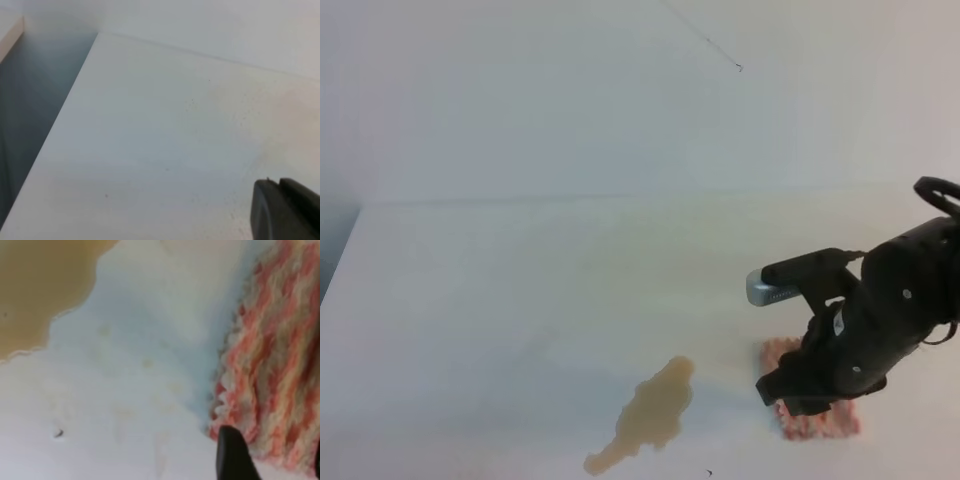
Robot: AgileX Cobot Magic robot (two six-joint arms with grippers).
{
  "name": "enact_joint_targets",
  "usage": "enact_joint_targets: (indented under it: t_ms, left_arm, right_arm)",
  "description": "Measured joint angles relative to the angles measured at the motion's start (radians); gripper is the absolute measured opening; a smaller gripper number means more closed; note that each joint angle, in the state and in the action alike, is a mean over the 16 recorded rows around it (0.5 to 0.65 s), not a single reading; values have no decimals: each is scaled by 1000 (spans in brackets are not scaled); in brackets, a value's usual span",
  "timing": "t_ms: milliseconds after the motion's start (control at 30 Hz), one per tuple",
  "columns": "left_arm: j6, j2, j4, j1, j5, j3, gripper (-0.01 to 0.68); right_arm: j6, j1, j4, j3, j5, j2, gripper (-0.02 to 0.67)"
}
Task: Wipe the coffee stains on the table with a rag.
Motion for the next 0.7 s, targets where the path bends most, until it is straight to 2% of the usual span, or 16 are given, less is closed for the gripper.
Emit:
enact_joint_targets:
  t_ms: [100,200,567,700]
  left_arm:
    - [0,0,0,0,0,0,-1]
    - [0,-2,0,0,-1,3,-1]
    - [0,-14,0,0,-8,23,0]
    - [0,-14,0,0,-8,23,0]
  right_arm:
    - [-6,0,0,0,-13,44,343]
    - [-11,0,-2,0,-27,90,309]
    - [-69,0,16,-22,-38,195,70]
    - [-93,1,26,-59,-16,192,7]
